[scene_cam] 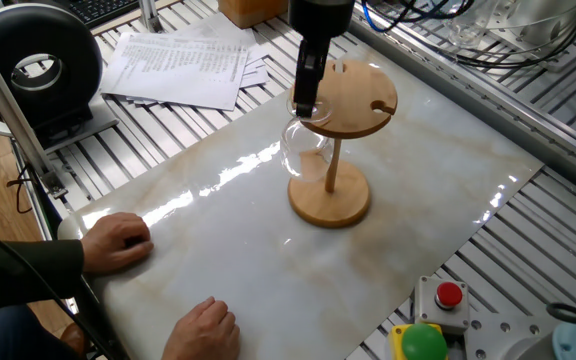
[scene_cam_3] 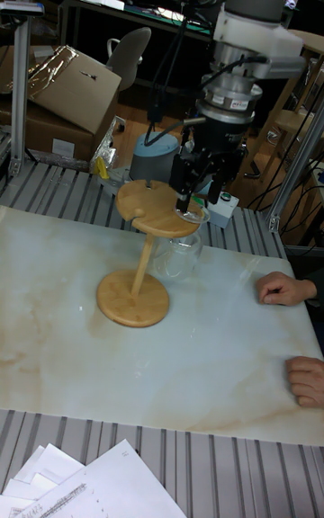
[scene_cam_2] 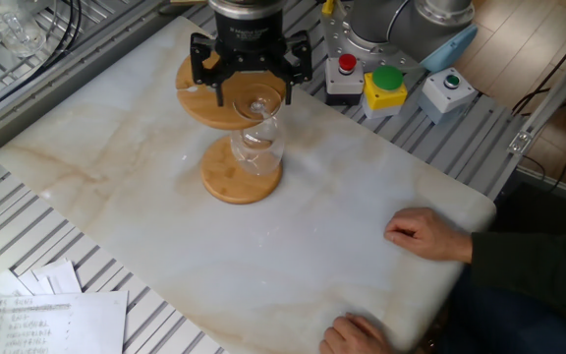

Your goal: Put the glass cup onto the shelf

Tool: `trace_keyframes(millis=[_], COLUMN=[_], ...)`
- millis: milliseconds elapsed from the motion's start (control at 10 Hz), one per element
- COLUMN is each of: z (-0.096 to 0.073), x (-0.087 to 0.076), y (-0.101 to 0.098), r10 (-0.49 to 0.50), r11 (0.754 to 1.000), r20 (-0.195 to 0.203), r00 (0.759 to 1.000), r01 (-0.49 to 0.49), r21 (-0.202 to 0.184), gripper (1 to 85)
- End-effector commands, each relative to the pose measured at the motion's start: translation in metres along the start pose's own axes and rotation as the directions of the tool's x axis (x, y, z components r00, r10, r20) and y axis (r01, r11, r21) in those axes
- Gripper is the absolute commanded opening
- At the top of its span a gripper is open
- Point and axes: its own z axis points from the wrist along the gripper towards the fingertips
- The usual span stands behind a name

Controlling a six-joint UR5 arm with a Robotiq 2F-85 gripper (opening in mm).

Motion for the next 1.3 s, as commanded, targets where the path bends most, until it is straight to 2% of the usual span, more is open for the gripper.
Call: trace_keyframes(millis=[0,100,200,400,700,900,1200], z=[-0.034,-0.041,-0.049,-0.060,-0.060,-0.059,-0.058], x=[0.011,0.004,-0.001,-0.005,-0.009,-0.018,-0.023], y=[0.011,0.012,0.016,0.021,0.015,0.013,0.011], r10=[0.239,0.290,0.323,0.351,0.358,0.365,0.365], r11=[0.970,0.955,0.943,0.930,0.926,0.923,0.923], r20=[-0.071,-0.050,-0.011,0.048,0.082,0.109,0.114], r00=[0.968,0.956,0.946,0.935,0.930,0.925,0.924], r01=[-0.235,-0.286,-0.321,-0.354,-0.365,-0.375,-0.375], r21=[0.062,0.076,0.087,0.099,0.099,0.084,0.082], gripper=[1.3,1.3,1.3,1.3,1.3,1.3,1.3])
